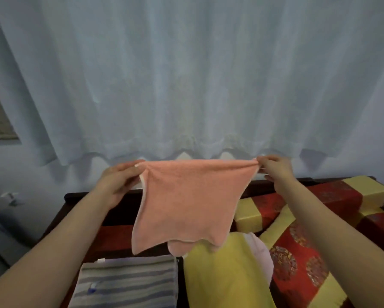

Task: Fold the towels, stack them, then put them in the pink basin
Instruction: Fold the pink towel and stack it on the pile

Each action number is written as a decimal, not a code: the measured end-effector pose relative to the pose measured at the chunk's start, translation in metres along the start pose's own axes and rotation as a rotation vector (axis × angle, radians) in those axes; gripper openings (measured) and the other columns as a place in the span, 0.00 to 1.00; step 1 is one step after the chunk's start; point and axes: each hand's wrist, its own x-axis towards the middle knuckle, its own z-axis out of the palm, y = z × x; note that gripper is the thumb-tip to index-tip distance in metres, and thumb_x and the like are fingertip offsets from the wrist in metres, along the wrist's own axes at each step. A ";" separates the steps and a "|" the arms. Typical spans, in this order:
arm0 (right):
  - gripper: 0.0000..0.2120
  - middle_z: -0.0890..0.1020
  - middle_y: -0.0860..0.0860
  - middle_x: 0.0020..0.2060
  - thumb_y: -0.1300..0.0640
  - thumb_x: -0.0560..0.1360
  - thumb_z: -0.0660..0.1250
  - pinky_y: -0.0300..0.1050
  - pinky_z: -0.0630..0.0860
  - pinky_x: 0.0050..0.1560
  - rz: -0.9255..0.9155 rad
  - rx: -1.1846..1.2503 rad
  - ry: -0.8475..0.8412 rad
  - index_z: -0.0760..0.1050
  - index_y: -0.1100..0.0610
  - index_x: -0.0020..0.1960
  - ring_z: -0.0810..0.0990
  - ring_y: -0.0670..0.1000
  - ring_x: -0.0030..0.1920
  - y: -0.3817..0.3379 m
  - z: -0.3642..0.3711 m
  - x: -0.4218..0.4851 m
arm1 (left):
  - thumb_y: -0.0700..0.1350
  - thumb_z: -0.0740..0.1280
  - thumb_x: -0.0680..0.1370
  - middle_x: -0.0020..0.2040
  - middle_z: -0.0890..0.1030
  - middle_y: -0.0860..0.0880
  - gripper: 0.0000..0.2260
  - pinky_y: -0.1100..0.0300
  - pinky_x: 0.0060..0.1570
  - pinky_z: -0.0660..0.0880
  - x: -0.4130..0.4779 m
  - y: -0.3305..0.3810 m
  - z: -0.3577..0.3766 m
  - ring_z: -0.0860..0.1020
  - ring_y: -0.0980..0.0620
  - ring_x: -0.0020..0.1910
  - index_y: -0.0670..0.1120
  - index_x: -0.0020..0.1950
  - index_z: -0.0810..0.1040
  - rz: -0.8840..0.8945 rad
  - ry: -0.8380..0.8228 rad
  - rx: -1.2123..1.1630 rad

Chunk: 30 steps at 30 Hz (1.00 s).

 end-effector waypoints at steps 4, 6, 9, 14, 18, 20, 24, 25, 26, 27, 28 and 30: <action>0.10 0.77 0.51 0.31 0.57 0.77 0.65 0.38 0.75 0.34 -0.035 0.124 -0.034 0.75 0.55 0.37 0.76 0.47 0.33 -0.019 0.002 -0.008 | 0.40 0.70 0.73 0.35 0.84 0.54 0.04 0.67 0.42 0.76 -0.007 0.029 -0.010 0.77 0.57 0.41 0.45 0.46 0.82 0.055 0.026 0.090; 0.09 0.77 0.52 0.34 0.57 0.77 0.65 0.37 0.76 0.36 -0.095 0.175 -0.069 0.75 0.55 0.39 0.77 0.47 0.36 -0.026 0.001 -0.019 | 0.37 0.68 0.74 0.40 0.84 0.51 0.07 0.64 0.44 0.78 -0.013 0.036 -0.012 0.77 0.55 0.43 0.46 0.49 0.82 0.015 -0.052 0.053; 0.08 0.79 0.50 0.37 0.57 0.77 0.65 0.40 0.76 0.45 -0.169 0.238 -0.105 0.76 0.54 0.39 0.78 0.46 0.41 -0.027 -0.005 -0.038 | 0.33 0.65 0.72 0.46 0.84 0.46 0.17 0.62 0.41 0.80 -0.030 0.035 -0.018 0.81 0.54 0.40 0.49 0.56 0.81 -0.094 -0.223 0.000; 0.05 0.82 0.43 0.38 0.52 0.74 0.68 0.40 0.75 0.50 -0.281 0.180 -0.140 0.79 0.49 0.39 0.79 0.41 0.45 0.000 -0.031 -0.087 | 0.48 0.80 0.56 0.49 0.85 0.49 0.22 0.61 0.47 0.77 -0.070 0.008 -0.029 0.82 0.56 0.47 0.50 0.49 0.84 0.020 -0.128 0.016; 0.09 0.83 0.47 0.38 0.49 0.65 0.70 0.31 0.76 0.43 -0.221 0.084 -0.224 0.82 0.53 0.42 0.79 0.44 0.43 0.048 -0.065 -0.144 | 0.57 0.83 0.45 0.44 0.85 0.45 0.32 0.66 0.41 0.80 -0.126 -0.041 -0.059 0.83 0.52 0.43 0.48 0.47 0.85 0.005 -0.125 0.141; 0.06 0.83 0.54 0.39 0.56 0.68 0.69 0.36 0.78 0.44 -0.145 0.033 -0.278 0.82 0.58 0.40 0.80 0.48 0.42 0.076 -0.078 -0.169 | 0.49 0.84 0.50 0.38 0.81 0.40 0.33 0.68 0.37 0.77 -0.155 -0.070 -0.069 0.79 0.51 0.35 0.46 0.53 0.83 -0.071 -0.204 0.170; 0.08 0.82 0.60 0.34 0.68 0.70 0.69 0.29 0.75 0.35 0.029 -0.157 -0.355 0.82 0.61 0.33 0.79 0.45 0.33 0.139 -0.082 -0.205 | 0.23 0.68 0.64 0.23 0.74 0.50 0.21 0.72 0.24 0.71 -0.184 -0.140 -0.091 0.71 0.60 0.19 0.42 0.51 0.80 -0.346 -0.340 0.247; 0.10 0.83 0.57 0.33 0.65 0.71 0.70 0.30 0.74 0.33 0.061 -0.221 -0.378 0.82 0.57 0.32 0.79 0.44 0.31 0.158 -0.079 -0.209 | 0.25 0.70 0.62 0.21 0.73 0.50 0.22 0.72 0.26 0.72 -0.179 -0.174 -0.112 0.69 0.63 0.18 0.45 0.51 0.80 -0.392 -0.300 0.348; 0.09 0.84 0.54 0.33 0.60 0.70 0.73 0.31 0.73 0.33 0.083 -0.296 -0.391 0.82 0.53 0.31 0.78 0.45 0.31 0.178 -0.074 -0.212 | 0.28 0.74 0.60 0.20 0.73 0.43 0.26 0.72 0.34 0.75 -0.184 -0.208 -0.135 0.65 0.69 0.16 0.48 0.53 0.80 -0.419 -0.315 0.490; 0.07 0.83 0.52 0.33 0.52 0.67 0.76 0.32 0.72 0.33 0.111 -0.363 -0.386 0.83 0.51 0.31 0.77 0.45 0.31 0.196 -0.068 -0.212 | 0.31 0.78 0.58 0.21 0.71 0.31 0.29 0.69 0.47 0.77 -0.180 -0.235 -0.146 0.61 0.70 0.14 0.51 0.55 0.80 -0.516 -0.276 0.451; 0.11 0.83 0.51 0.33 0.43 0.63 0.77 0.34 0.72 0.34 0.134 -0.417 -0.375 0.83 0.50 0.31 0.77 0.47 0.31 0.216 -0.062 -0.210 | 0.34 0.80 0.58 0.25 0.71 0.24 0.28 0.67 0.55 0.75 -0.181 -0.255 -0.148 0.61 0.72 0.13 0.52 0.54 0.82 -0.508 -0.212 0.487; 0.14 0.82 0.49 0.33 0.39 0.61 0.76 0.37 0.71 0.36 0.166 -0.443 -0.366 0.82 0.50 0.32 0.75 0.45 0.32 0.244 -0.044 -0.201 | 0.31 0.76 0.63 0.26 0.81 0.39 0.15 0.77 0.44 0.74 -0.172 -0.248 -0.132 0.74 0.71 0.23 0.48 0.43 0.85 -0.471 -0.084 0.502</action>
